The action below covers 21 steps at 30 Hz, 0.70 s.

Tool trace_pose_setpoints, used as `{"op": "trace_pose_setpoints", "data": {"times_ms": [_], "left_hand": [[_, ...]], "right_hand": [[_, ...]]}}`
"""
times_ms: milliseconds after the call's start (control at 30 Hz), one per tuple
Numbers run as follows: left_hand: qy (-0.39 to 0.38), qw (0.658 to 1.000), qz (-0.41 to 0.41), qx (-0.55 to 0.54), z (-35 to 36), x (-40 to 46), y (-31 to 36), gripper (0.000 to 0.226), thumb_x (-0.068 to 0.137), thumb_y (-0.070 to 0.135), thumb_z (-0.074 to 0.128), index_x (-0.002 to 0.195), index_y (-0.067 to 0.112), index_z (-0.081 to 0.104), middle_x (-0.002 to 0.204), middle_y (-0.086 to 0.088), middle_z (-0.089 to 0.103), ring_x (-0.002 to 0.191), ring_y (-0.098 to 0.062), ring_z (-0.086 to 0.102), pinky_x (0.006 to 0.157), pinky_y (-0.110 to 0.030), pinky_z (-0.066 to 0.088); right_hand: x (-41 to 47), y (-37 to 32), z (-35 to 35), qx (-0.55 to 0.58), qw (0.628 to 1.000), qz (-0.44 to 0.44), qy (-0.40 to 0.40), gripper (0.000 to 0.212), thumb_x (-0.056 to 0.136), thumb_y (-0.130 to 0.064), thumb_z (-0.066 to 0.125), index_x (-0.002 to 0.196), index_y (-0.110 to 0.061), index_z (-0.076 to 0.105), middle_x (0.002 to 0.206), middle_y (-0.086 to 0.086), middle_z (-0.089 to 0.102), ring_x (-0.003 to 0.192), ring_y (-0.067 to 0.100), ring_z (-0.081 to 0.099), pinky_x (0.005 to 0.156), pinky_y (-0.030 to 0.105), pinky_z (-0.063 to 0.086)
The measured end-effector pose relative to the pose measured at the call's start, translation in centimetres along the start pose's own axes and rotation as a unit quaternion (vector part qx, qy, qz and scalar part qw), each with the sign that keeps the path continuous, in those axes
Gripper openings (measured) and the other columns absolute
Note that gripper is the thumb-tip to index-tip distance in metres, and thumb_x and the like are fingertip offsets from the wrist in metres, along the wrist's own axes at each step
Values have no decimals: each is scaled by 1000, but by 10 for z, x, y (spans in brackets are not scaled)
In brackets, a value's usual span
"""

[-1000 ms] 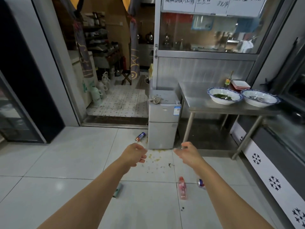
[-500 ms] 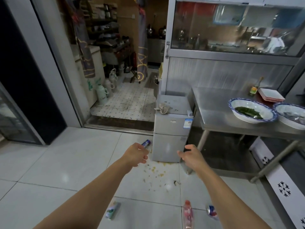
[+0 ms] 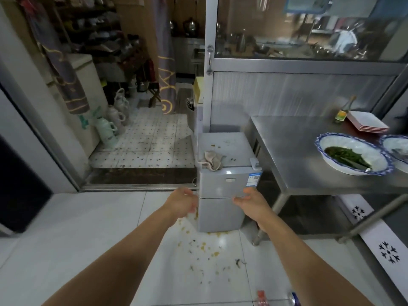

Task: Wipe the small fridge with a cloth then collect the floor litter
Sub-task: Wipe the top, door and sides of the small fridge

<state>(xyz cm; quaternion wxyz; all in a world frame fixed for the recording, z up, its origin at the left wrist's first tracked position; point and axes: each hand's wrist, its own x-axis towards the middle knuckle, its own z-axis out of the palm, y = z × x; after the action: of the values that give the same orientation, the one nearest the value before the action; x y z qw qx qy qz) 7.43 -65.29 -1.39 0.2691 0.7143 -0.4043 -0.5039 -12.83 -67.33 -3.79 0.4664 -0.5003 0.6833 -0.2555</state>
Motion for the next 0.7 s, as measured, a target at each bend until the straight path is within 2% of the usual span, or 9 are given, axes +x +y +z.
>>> {"op": "trace_pose_setpoints", "data": {"times_ms": [167,267,333,467,533,600,667,700], "left_hand": [[-9,1000,-1,11,-1,70,24,21,86,24,60,105,19,54,79,0,65,65,-11,59,50,-23,37],[-10,1000,11,26,0,111,40,5,86,24,58,88,20,57,89,-8,69,81,-20,65,58,-26,41],[-4,999,18,31,1,137,49,9,87,21,57,79,20,55,85,-7,66,75,-17,63,58,-25,43],[-8,1000,-2,-28,3,184,66,3,89,7,58,90,9,55,79,-9,56,54,-8,56,37,-11,42],[9,999,-12,-35,4,206,71,14,88,6,59,102,4,55,84,-13,56,57,-12,53,35,-9,40],[8,999,-20,-29,3,225,76,16,89,9,59,104,4,55,92,-16,58,67,-19,56,48,-16,48],[3,1000,-25,-7,2,247,79,2,89,11,58,88,9,57,93,-17,60,81,-28,60,70,-31,52],[-1,1000,-27,7,2,260,79,9,88,12,58,79,12,56,93,-17,61,86,-30,61,77,-37,51]], "right_hand": [[71,-15,5,-9,1000,18,12,48,85,-27,66,125,-13,44,121,11,57,110,26,56,99,40,44],[120,-22,8,-31,999,21,1,51,87,-30,65,130,-14,43,125,9,53,114,25,53,99,38,43],[154,-27,12,-37,999,22,-14,54,87,-30,64,134,-16,40,129,8,51,116,24,51,95,34,42],[214,-36,22,-56,997,22,-36,54,87,-29,63,134,-14,41,132,10,50,117,25,50,90,31,40],[239,-41,29,-63,997,23,-43,54,87,-30,63,134,-12,42,132,11,49,117,26,50,88,30,39],[259,-45,35,-66,997,25,-43,52,86,-29,64,130,-9,44,128,13,52,109,24,53,83,28,38],[277,-48,40,-77,996,23,-43,50,85,-28,65,126,-7,46,121,13,56,103,23,54,79,27,38],[286,-48,43,-83,995,22,-44,51,85,-27,65,127,-6,45,120,14,57,105,25,54,79,27,39]]}}
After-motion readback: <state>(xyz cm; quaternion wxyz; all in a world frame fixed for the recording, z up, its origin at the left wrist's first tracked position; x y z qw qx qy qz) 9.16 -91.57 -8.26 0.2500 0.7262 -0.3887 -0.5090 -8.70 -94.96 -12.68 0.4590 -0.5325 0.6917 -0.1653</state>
